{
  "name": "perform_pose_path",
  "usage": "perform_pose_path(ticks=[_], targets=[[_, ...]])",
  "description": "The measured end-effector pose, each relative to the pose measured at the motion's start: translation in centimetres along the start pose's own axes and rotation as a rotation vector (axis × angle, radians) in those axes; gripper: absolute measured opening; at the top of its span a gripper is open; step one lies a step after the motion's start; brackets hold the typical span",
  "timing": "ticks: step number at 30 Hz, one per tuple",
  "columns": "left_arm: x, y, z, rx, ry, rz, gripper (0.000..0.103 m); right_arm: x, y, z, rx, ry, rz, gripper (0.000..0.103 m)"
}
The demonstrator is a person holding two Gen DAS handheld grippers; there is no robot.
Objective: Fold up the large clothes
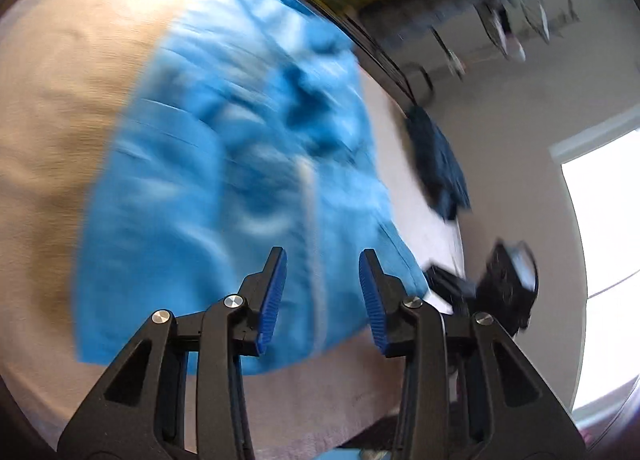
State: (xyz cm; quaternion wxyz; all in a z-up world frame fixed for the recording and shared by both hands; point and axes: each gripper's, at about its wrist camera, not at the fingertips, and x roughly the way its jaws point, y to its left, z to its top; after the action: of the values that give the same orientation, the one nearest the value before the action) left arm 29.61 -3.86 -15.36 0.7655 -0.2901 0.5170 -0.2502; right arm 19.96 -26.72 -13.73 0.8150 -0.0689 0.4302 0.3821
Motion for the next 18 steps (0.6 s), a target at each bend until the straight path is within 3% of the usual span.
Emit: perform_pose_path(ticks=[3, 6, 8, 11, 14, 18], targets=[[2.0, -1.5, -0.2, 0.079, 0.033, 0.044, 0.038, -0.1, 0.4, 0.1, -0.02, -0.008, 0.028, 0.059], [3.8, -1.3, 0.1, 0.069, 0.051, 0.06, 0.038, 0.4, 0.8, -0.5, -0.031, 0.045, 0.065, 0.058], [4.6, -1.2, 0.4, 0.082, 0.051, 0.081, 0.038, 0.6, 0.7, -1.1, -0.016, 0.08, 0.091, 0.033], [5.6, -1.0, 0.6, 0.089, 0.048, 0.094, 0.038, -0.3, -0.2, -1.7, 0.047, 0.076, 0.157, 0.02], [6.3, -0.9, 0.6, 0.081, 0.042, 0.093, 0.038, -1.6, -0.9, -2.0, 0.101, 0.038, 0.222, 0.019], [6.4, -1.4, 0.8, 0.083, 0.038, 0.076, 0.038, -1.9, -0.9, -1.7, 0.086, 0.006, 0.123, 0.025]])
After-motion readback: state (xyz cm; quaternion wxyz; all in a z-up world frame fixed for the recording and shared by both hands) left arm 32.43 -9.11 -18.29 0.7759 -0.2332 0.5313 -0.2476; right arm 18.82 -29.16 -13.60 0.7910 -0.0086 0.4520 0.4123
